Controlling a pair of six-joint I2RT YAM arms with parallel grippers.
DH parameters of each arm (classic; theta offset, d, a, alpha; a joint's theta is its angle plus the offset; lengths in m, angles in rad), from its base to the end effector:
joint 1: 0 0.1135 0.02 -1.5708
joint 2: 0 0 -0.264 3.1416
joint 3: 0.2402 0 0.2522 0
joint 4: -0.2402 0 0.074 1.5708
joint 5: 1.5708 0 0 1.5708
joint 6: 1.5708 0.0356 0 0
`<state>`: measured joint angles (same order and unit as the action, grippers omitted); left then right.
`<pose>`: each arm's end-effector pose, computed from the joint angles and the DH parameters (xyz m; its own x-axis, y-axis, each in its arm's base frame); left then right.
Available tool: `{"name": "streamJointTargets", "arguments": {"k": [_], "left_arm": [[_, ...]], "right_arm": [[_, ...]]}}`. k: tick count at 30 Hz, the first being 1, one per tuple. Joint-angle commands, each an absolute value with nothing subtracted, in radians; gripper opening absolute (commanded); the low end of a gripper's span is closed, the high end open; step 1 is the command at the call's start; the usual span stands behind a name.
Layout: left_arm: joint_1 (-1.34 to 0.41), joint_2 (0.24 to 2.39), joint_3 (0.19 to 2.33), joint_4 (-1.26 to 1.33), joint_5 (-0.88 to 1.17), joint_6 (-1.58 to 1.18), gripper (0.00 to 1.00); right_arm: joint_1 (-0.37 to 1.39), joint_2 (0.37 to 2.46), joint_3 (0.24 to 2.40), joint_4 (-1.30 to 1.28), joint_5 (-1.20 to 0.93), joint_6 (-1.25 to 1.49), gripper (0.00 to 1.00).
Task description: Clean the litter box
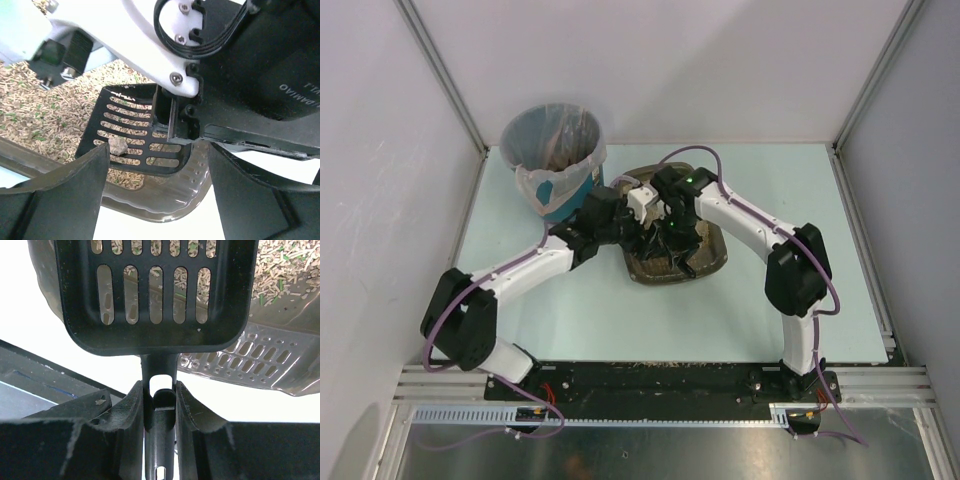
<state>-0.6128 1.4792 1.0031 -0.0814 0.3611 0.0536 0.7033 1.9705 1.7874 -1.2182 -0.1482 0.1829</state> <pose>0.2645 -0.2013 0.2607 -0.3902 0.3356 -0.8574 0.8054 0.5757 -0.1412 0.2963 0.2581 0.2634 -0.8590 -0.4926 -0.1394 -0.5109 0.8419 0.1738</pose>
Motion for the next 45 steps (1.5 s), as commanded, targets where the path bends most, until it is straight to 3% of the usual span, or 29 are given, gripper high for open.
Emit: {"name": "streamJointTargets", "arguments": {"k": [1,11,14,18,22,25,31,38,45], "left_arm": [[-0.620,1.505,0.982,-0.014,0.431,0.107,0.81],[-0.621,1.588,0.965,0.043,0.529,0.064,0.80],[-0.618,1.578,0.954,0.044,0.541,0.060,0.75],[-0.620,1.597,0.957,0.043,0.560,0.040,0.54],[-0.614,1.601,0.953,0.043,0.580,0.020,0.39],[-0.609,1.601,0.942,0.043,0.607,0.006,0.29],[-0.603,1.624,0.951,0.043,0.658,-0.035,0.01],[-0.594,1.672,0.986,0.041,0.750,-0.093,0.00],[-0.587,1.704,1.071,-0.051,0.791,-0.130,0.00]], "right_arm": [[0.713,1.899,1.781,-1.206,-0.156,0.189,0.00],[0.716,1.876,1.773,-1.184,-0.105,0.198,0.00],[0.718,1.865,1.773,-1.177,-0.069,0.201,0.00],[0.713,1.852,1.773,-1.146,-0.045,0.207,0.00],[0.696,1.830,1.750,-1.112,-0.018,0.227,0.06],[0.678,1.790,1.685,-1.053,-0.023,0.236,0.14],[0.664,1.652,1.505,-0.875,-0.043,0.241,0.44],[0.712,1.511,1.339,-0.713,0.073,0.221,0.54],[0.845,1.359,1.145,-0.502,0.279,0.213,0.57]]}}
